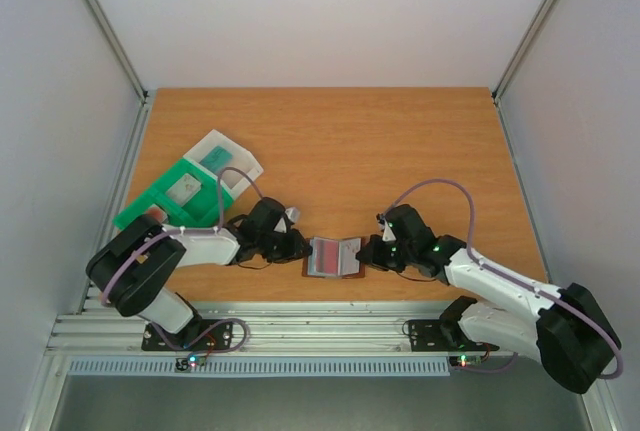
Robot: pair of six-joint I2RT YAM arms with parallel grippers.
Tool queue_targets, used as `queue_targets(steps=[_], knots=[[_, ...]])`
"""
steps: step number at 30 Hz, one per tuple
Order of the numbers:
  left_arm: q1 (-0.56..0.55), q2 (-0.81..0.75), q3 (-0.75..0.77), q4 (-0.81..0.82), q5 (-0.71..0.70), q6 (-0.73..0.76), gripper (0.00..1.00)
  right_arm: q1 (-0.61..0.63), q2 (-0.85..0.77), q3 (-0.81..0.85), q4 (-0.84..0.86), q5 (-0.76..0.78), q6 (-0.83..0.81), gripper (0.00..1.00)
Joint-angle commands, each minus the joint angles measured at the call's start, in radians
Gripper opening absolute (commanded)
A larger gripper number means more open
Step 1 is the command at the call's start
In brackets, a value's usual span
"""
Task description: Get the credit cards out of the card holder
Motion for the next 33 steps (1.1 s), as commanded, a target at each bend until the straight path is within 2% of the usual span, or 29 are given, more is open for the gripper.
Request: queue_targets(steps=[1, 8, 13, 24, 28, 33], knots=[[-0.003, -0.065, 0.033, -0.065, -0.017, 0.002, 0.24, -0.005, -0.081, 0.046, -0.096, 0.024, -0.003, 0.01], [-0.003, -0.250, 0.070, -0.155, -0.017, -0.022, 0.49, -0.005, -0.186, 0.069, -0.091, -0.011, 0.037, 0.01], [-0.003, -0.351, 0.055, -0.160, 0.005, -0.065, 0.56, -0.004, -0.233, 0.083, -0.035, -0.047, 0.076, 0.01], [-0.003, -0.508, -0.013, 0.034, 0.072, -0.231, 0.56, -0.004, -0.269, 0.078, 0.250, -0.122, 0.220, 0.01], [-0.003, -0.518, -0.035, 0.129, 0.096, -0.296, 0.51, -0.004, -0.254, 0.084, 0.360, -0.135, 0.258, 0.01], [-0.003, -0.522, -0.030, 0.141, 0.096, -0.309, 0.46, -0.004, -0.215, 0.105, 0.390, -0.147, 0.265, 0.01]])
